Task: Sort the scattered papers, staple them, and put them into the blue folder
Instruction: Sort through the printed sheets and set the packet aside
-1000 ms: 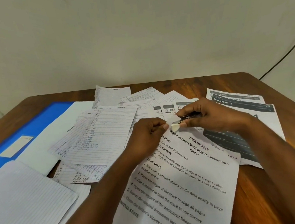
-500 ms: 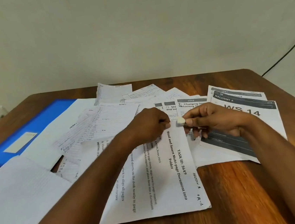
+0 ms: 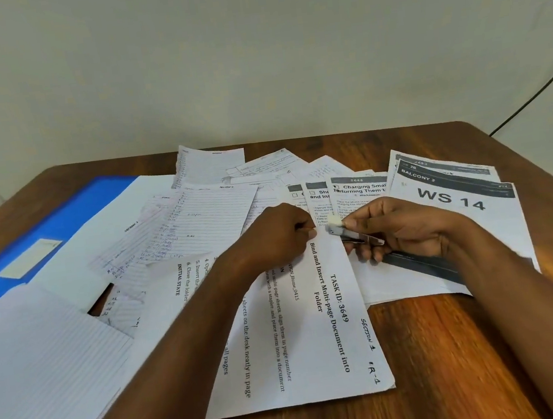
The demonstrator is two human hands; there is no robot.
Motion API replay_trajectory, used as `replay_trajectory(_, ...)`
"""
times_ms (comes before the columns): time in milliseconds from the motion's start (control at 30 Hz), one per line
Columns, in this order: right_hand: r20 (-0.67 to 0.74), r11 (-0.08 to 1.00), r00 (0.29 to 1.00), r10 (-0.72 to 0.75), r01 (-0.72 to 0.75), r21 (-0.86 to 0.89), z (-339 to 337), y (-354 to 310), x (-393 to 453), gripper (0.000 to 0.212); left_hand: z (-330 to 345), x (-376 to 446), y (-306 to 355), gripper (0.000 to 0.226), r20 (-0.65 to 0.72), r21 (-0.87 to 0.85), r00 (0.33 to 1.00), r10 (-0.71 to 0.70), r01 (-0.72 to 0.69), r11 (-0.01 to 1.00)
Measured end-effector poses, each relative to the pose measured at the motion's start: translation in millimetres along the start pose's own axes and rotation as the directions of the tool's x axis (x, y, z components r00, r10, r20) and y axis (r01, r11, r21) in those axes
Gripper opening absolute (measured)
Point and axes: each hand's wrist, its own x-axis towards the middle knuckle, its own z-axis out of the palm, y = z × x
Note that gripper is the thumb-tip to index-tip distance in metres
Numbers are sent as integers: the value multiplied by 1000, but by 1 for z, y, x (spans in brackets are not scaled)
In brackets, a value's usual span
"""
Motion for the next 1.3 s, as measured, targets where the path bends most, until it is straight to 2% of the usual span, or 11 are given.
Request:
replay_trajectory(200, 17, 1000, 1000, 14, -14, 9, 2, 0, 2, 31, 1, 5, -1, 23, 11, -4, 1000, -17, 17, 1000)
replay_trajectory(533, -51, 1000, 998, 22, -21, 19, 4, 4, 9, 42, 4, 3, 0, 24, -13, -32, 1000, -25, 25, 999)
replay_trajectory(933, -95, 999, 995, 29, -26, 24, 9, 4, 11, 37, 5, 5, -7, 22, 12, -52, 999, -45, 46, 998)
replay_trajectory(1033, -122, 999, 992, 29, -26, 30, 11, 4, 13, 31, 5, 4, -9, 28, -1, -71, 998, -57, 56, 996)
replay_trajectory(1100, -133, 999, 991, 30, -26, 30, 12, 4, 14, 30, 4, 4, -9, 43, -18, -110, 998, -60, 58, 992)
replay_trajectory(1167, -142, 999, 990, 25, -22, 24, 12, 4, 14, 35, 5, 3, -7, 56, -24, -178, 997, -67, 62, 982)
replay_trajectory(1300, -146, 1000, 989, 20, -18, 15, 14, 2, 13, 44, 7, 3, -5, 61, -16, -249, 996, -85, 79, 965)
